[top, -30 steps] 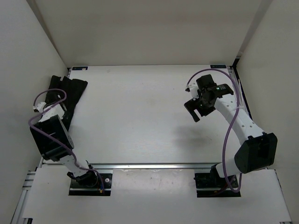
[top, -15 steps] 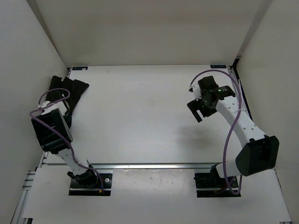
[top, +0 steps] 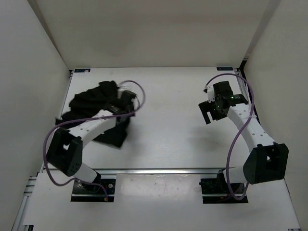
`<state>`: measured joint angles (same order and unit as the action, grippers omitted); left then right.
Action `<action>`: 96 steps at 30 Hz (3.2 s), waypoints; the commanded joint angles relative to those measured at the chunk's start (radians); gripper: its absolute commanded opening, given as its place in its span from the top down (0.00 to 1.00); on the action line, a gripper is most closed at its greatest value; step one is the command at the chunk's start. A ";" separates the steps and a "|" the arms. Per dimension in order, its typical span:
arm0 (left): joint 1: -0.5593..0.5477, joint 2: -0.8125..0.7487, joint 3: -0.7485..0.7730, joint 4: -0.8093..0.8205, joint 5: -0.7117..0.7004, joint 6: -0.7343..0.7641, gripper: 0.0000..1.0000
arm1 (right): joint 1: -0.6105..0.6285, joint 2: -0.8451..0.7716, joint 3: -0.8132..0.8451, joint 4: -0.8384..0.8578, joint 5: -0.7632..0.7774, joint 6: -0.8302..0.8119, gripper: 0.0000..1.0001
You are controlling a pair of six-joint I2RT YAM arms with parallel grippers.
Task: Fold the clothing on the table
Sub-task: Move the skirt to the center of the board, then flatten the skirt out
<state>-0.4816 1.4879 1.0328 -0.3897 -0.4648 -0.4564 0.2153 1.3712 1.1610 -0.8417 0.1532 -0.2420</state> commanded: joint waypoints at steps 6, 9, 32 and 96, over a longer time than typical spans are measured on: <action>-0.417 0.041 0.139 -0.190 0.003 0.150 0.01 | -0.082 -0.035 -0.015 0.082 -0.141 0.052 0.04; -0.300 -0.124 0.118 -0.117 0.017 0.098 0.01 | -0.062 -0.058 -0.020 0.118 -0.243 0.012 0.02; -0.232 -0.314 -0.275 -0.301 0.456 -0.169 0.01 | 0.128 0.252 -0.010 0.645 -0.764 -0.201 0.03; 0.104 -0.341 -0.531 0.005 0.672 -0.303 0.03 | 0.283 0.456 -0.087 1.256 -0.496 0.084 0.98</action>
<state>-0.3889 1.1675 0.5179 -0.3843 0.1837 -0.7708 0.5068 1.8351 1.0191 0.2962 -0.5152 -0.2268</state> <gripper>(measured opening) 0.982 0.052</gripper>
